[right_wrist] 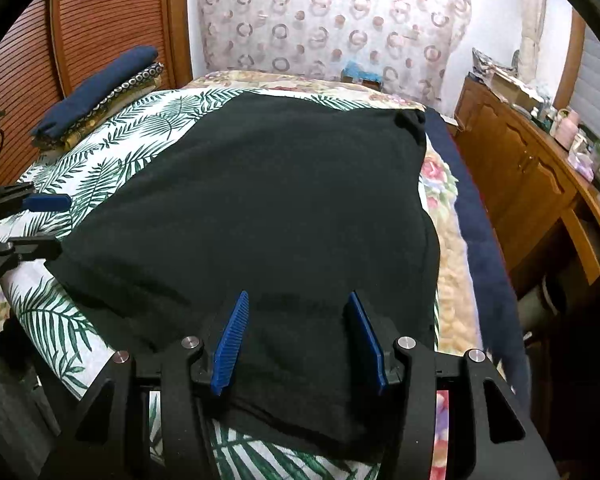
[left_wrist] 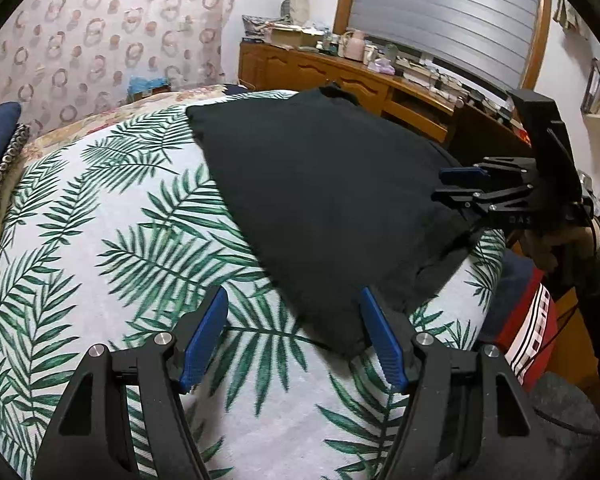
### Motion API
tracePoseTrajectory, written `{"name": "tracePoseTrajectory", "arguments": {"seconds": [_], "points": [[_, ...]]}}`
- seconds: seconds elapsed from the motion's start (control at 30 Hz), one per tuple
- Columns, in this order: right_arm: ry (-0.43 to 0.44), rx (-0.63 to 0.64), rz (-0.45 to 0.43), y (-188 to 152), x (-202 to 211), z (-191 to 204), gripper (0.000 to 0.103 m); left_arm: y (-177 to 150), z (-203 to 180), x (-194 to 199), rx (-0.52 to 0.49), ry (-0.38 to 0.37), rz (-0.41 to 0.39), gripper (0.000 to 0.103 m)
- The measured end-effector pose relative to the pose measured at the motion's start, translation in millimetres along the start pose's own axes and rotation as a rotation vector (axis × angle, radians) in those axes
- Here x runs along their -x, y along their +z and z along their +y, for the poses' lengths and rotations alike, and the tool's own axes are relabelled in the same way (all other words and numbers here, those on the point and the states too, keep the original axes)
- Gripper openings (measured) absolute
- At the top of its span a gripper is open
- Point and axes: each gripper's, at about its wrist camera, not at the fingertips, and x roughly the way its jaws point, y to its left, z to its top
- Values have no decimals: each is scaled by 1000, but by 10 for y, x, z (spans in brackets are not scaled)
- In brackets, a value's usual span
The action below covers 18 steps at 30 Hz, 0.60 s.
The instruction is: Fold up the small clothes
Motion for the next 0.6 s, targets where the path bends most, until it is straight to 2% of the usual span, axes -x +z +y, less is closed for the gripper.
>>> {"name": "tracePoseTrajectory", "arguments": {"seconds": [0.2,0.27,0.37,0.6], "points": [[6,-12,-3,-44,40,28,55,-31,-99,-23,-22,-31,15,69],[8,-17,-5,-67,11,131,57,-38,-116,-35,-25,-34,26,60],[7,-15,-6,-94,14,196,59,-53,-129,-48,-23,-46,40,51],[-54,-56,-27,-202,117,137,62,-78,-152,-59,-24,-46,46,50]]}}
